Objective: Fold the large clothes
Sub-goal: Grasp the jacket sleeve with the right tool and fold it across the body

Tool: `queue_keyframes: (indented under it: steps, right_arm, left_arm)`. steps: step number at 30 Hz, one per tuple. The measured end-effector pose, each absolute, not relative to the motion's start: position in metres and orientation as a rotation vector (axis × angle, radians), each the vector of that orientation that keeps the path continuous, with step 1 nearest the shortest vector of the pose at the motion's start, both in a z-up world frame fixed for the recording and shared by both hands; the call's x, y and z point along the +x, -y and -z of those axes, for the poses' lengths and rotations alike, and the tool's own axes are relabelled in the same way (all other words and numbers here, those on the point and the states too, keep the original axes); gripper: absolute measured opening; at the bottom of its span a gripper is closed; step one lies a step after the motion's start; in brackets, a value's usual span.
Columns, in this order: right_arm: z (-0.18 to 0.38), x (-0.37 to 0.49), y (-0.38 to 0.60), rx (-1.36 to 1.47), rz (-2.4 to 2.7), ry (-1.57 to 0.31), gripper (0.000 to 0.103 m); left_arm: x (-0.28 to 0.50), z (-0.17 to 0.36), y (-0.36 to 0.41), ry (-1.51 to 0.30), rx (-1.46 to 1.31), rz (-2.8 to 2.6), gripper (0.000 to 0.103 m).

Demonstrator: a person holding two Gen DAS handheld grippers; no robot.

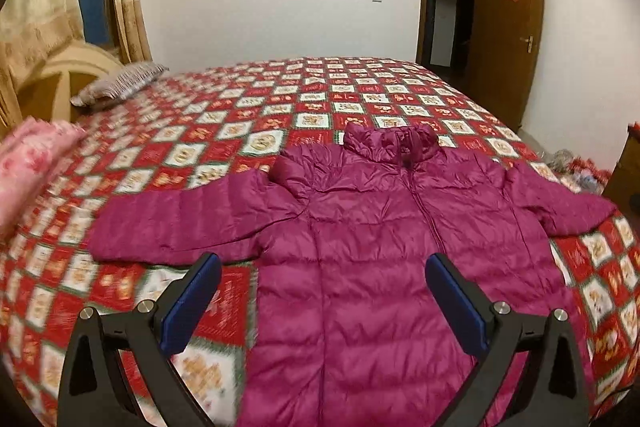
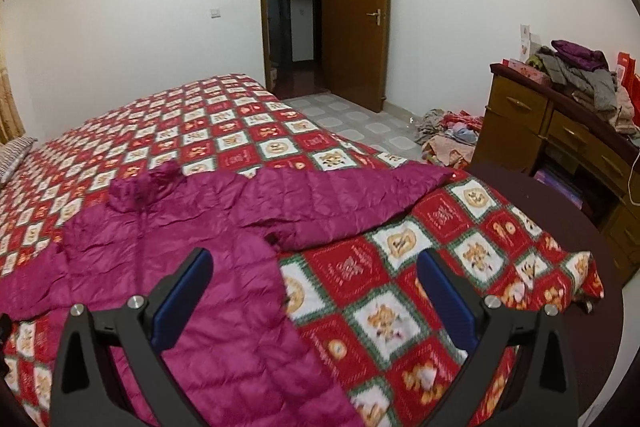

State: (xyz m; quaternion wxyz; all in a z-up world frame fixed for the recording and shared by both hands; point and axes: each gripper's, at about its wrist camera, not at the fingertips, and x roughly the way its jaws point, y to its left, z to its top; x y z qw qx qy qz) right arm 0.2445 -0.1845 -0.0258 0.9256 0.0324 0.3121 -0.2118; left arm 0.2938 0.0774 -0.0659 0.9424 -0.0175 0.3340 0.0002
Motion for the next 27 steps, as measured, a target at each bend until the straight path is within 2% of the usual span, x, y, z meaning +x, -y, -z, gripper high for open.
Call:
queue_keyframes:
  steps: [3, 5, 7, 11, 15, 18, 20, 24, 26, 27]
  right_arm:
    - [0.039, 0.271, 0.211, 0.062, 0.445, -0.654, 0.103]
    - [0.049, 0.290, 0.248, 0.100, 0.481, -0.661, 0.097]
    - [0.056, 0.299, 0.283, 0.169, 0.525, -0.680, 0.084]
    - [0.079, 0.310, 0.395, 0.477, 0.671, -0.675, 0.080]
    - [0.101, 0.325, 0.459, 0.614, 0.738, -0.683, 0.079]
    - [0.115, 0.347, 0.479, 0.618, 0.751, -0.723, 0.074]
    - [0.124, 0.363, 0.485, 0.616, 0.748, -0.756, 0.066]
    - [0.122, 0.380, 0.487, 0.503, 0.772, -0.740, 0.063]
    - [0.124, 0.389, 0.483, 0.411, 0.804, -0.761, 0.054]
    - [0.125, 0.391, 0.484, 0.378, 0.824, -0.768, 0.044]
  left_arm:
    - [0.320, 0.087, -0.085, -0.709, -0.058, -0.024, 0.102]
    - [0.342, 0.107, -0.092, -0.732, -0.037, -0.081, 0.102]
    - [0.358, 0.124, -0.098, -0.751, -0.010, -0.131, 0.102]
    - [0.376, 0.148, -0.109, -0.764, -0.004, -0.177, 0.102]
    - [0.387, 0.172, -0.110, -0.779, 0.010, -0.185, 0.102]
    - [0.394, 0.189, -0.107, -0.823, 0.024, -0.178, 0.102]
    - [0.398, 0.194, -0.105, -0.847, 0.031, -0.181, 0.102]
    - [0.402, 0.197, -0.104, -0.858, 0.032, -0.179, 0.102]
    - [0.404, 0.199, -0.106, -0.867, 0.014, -0.174, 0.102]
    - [0.404, 0.200, -0.107, -0.871, 0.004, -0.171, 0.102]
